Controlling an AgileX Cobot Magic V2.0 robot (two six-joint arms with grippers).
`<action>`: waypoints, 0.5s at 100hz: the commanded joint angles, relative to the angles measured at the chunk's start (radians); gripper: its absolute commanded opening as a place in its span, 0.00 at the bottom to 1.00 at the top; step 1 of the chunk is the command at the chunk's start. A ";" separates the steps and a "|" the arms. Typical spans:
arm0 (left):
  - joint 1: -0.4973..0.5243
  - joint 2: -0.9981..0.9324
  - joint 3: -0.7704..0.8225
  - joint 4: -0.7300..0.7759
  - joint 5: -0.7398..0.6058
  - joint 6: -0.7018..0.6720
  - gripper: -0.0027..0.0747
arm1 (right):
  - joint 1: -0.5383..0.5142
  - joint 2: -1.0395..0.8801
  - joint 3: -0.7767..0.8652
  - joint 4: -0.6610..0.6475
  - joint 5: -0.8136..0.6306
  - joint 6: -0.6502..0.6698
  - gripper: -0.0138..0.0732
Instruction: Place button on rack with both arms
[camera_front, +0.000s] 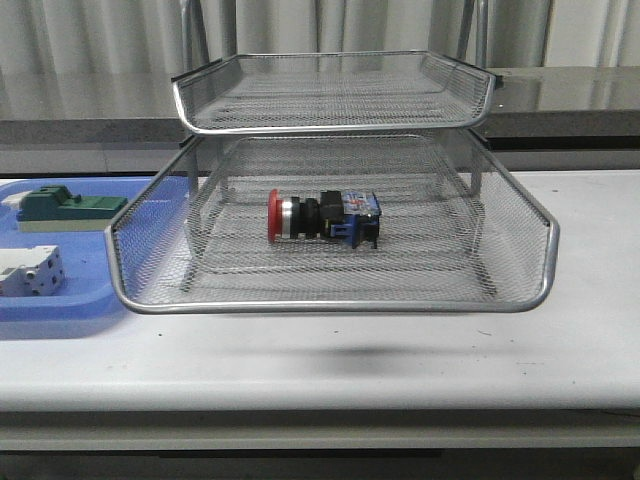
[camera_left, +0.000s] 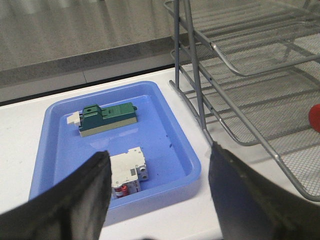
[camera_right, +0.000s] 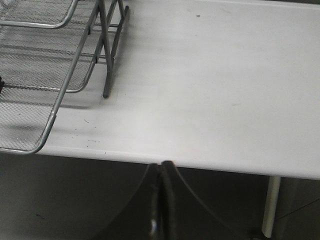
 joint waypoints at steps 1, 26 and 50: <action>0.004 -0.005 0.003 -0.037 -0.140 -0.013 0.58 | -0.004 0.009 -0.031 -0.012 -0.065 -0.002 0.08; 0.004 -0.005 0.015 -0.040 -0.166 -0.013 0.58 | -0.004 0.009 -0.031 -0.012 -0.065 -0.002 0.08; 0.004 -0.005 0.015 -0.040 -0.172 -0.013 0.51 | -0.004 0.009 -0.031 -0.012 -0.065 -0.002 0.08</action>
